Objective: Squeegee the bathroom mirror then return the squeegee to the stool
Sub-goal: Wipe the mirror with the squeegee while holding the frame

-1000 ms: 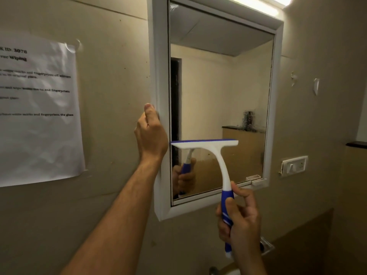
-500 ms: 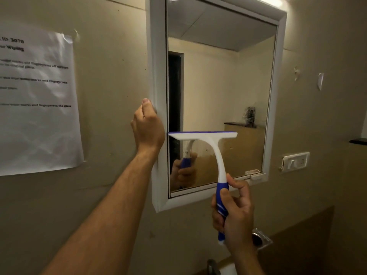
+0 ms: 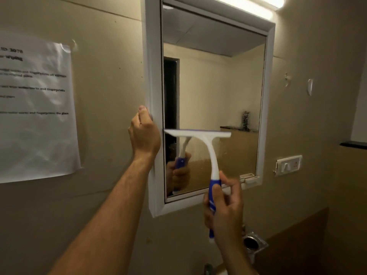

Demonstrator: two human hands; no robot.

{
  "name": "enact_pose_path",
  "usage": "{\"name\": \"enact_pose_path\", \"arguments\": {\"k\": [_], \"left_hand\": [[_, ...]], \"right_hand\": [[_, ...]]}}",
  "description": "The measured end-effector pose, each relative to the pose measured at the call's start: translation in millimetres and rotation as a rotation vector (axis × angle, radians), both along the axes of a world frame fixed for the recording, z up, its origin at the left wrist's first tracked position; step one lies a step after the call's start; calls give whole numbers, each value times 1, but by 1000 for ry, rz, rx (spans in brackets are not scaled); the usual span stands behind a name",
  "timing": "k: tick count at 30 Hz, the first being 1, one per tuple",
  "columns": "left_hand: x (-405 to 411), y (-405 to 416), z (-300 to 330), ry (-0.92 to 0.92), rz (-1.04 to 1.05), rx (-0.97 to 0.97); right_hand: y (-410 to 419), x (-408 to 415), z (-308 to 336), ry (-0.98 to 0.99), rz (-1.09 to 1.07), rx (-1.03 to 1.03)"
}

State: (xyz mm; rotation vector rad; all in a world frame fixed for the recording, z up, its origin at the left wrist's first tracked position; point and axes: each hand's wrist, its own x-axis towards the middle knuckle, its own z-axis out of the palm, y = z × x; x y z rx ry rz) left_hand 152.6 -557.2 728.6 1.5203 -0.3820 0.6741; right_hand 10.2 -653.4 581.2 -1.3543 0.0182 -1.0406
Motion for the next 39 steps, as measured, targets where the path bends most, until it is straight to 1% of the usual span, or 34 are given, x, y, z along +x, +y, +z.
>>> {"name": "enact_pose_path", "arguments": {"k": [2,4,5,7,11,14,16,19,23,25,30,32,36,39], "left_hand": [[-4,1,0,-69,4,9],[-8,2,0,-125,-30,-48],[-9,2,0,-120,-56,-85],[-13,3,1,-97,-77,-120],[-15,2,1,-119,-69,-137],[-17,2,1,-129,-74,-146],[-17,2,1,-116,-80,-155],[-17,2,1,-125,-76,-162],[-17,3,0,-118,-66,-155],[-19,3,1,-121,-59,-148],[-22,3,3,-95,-65,-151],[-21,1,1,-100,-62,-151],[-12,1,0,-78,-11,-97],[-7,-2,0,-43,-32,-125]], "right_hand": [[6,0,-20,11,5,51],[8,0,-31,30,1,69],[8,-1,-30,33,-5,64],[5,-2,-17,13,-7,32],[-5,2,22,-32,8,-93],[-11,4,31,-31,17,-164],[-11,2,20,-29,19,-167],[-6,-1,-13,-32,2,-137],[-4,-5,-47,31,-34,-115],[-7,-6,-44,34,-78,-133],[-18,0,-1,6,-147,-191],[-23,3,5,-3,-176,-212],[-17,4,-22,-10,-153,-191],[-9,1,-53,31,-107,-128]]}}
